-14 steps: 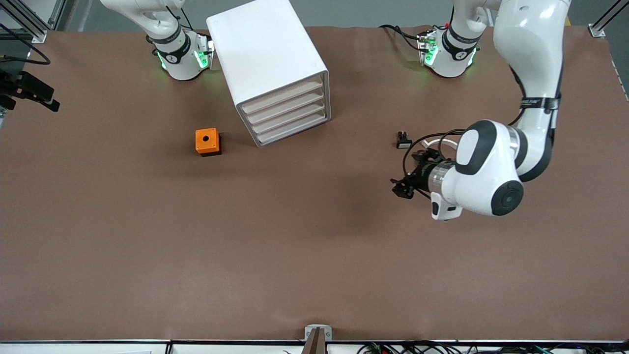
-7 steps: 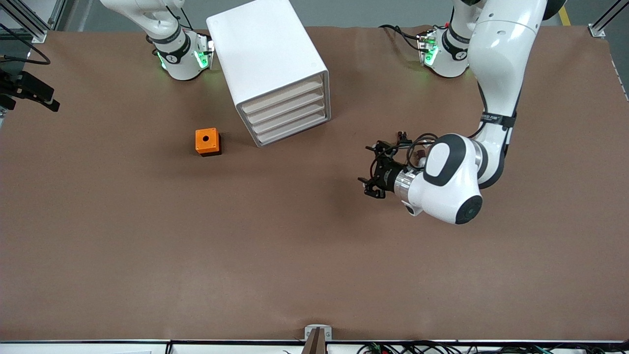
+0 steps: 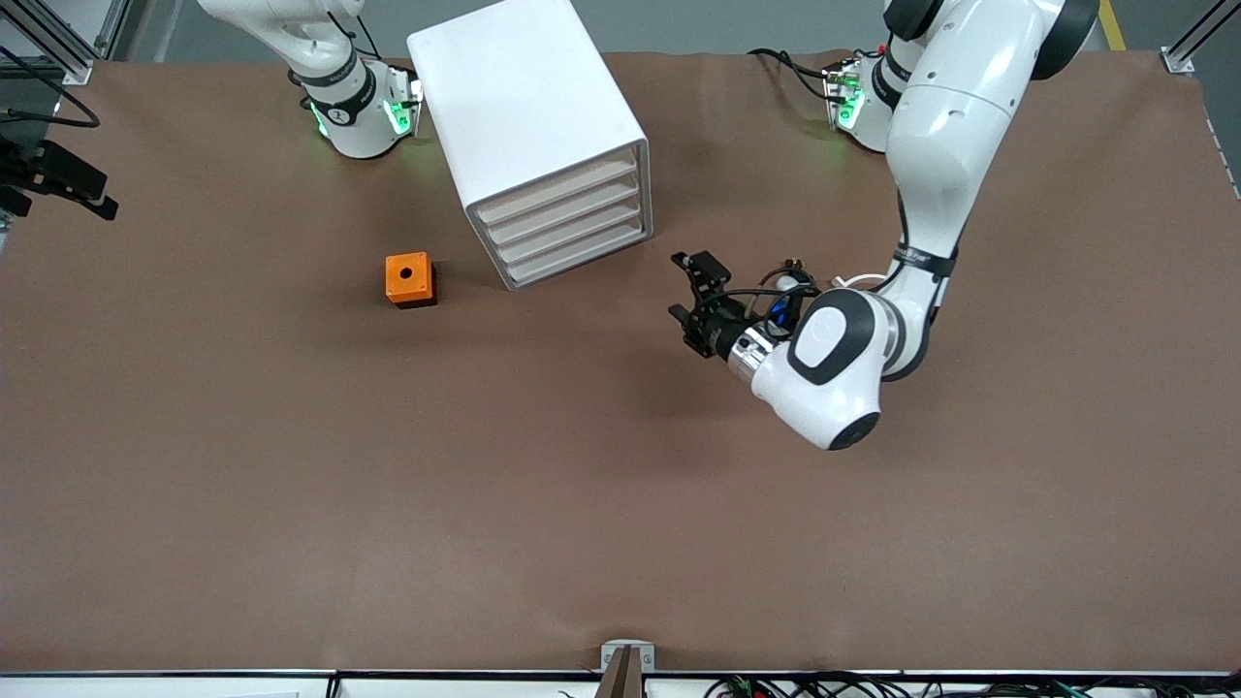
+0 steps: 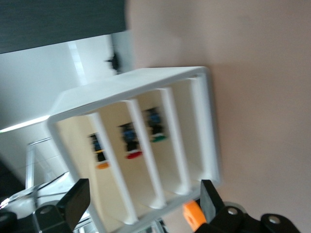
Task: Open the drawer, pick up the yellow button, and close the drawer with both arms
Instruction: 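Move the left gripper toward the handle of the white cabinet drawer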
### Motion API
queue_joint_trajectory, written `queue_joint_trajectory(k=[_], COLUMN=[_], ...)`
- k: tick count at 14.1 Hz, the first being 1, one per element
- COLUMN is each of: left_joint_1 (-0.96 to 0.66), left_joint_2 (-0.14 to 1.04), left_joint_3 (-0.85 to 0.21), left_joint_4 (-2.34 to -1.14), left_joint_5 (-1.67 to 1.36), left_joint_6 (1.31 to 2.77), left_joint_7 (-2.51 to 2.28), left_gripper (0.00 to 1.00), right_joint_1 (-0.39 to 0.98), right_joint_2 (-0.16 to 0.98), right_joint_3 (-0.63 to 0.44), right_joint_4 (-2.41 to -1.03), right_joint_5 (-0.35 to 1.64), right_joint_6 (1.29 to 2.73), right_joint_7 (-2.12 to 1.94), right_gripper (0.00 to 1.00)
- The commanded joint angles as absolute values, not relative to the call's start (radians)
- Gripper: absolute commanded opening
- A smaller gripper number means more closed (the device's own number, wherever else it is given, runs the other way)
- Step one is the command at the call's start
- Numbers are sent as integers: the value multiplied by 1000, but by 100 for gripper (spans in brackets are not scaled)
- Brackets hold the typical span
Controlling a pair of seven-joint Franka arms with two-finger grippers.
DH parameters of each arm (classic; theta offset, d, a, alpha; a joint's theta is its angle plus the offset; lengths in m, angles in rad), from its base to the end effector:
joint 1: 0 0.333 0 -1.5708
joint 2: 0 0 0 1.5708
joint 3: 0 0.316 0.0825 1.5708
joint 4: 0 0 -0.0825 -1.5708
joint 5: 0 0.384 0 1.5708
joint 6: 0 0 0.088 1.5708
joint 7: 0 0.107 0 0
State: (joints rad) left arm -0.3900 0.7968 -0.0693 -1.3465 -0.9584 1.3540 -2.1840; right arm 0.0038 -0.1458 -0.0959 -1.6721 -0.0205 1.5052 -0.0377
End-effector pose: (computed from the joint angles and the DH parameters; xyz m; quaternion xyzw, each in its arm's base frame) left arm 0.5584 -0.3771 0.2684 -0.4634 -0.6657 0.5460 0.2095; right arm 0.4989 -0.0523 0.6479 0.9996 -0.0272 -0.0111 0.0026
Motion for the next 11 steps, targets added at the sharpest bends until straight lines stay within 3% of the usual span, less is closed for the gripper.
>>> queue_joint_trajectory(k=[1,3,4,5,8,11], left_joint_1=[-423,-448,-456,-465,-494,-515], left_joint_2=[825,836,842,850,856,856], left_joint_3=[-91,-91,-91,-91,-91,-92], left_joint_4=[-1316,-1319,-1319,-1319,-1321,-1322], left_joint_5=[-1012,-1031,-1032,-1037,-1065,-1068], left_joint_6=[1284,1275,1275,1275,1273,1272], left_joint_7=[-2272,-2279,-2279,-2279,-2279,-2278], left_gripper=[100,100,81,68,45,44], right_joint_1=[-5,-5,-3,-5,-5,-5], right_joint_2=[-161,-161,-161,-161,-161,-163], right_joint_3=[-87,-87,-87,-87,-87,-87], right_joint_4=[-1684,-1684,-1684,-1684,-1684,-1684], right_joint_5=[-21,-21,-18,-17,-8,9], right_joint_6=[1505,1503,1503,1503,1502,1500], right_joint_7=[-41,-41,-40,-40,-34,-26], right_gripper=[100,100,100,100,100,100])
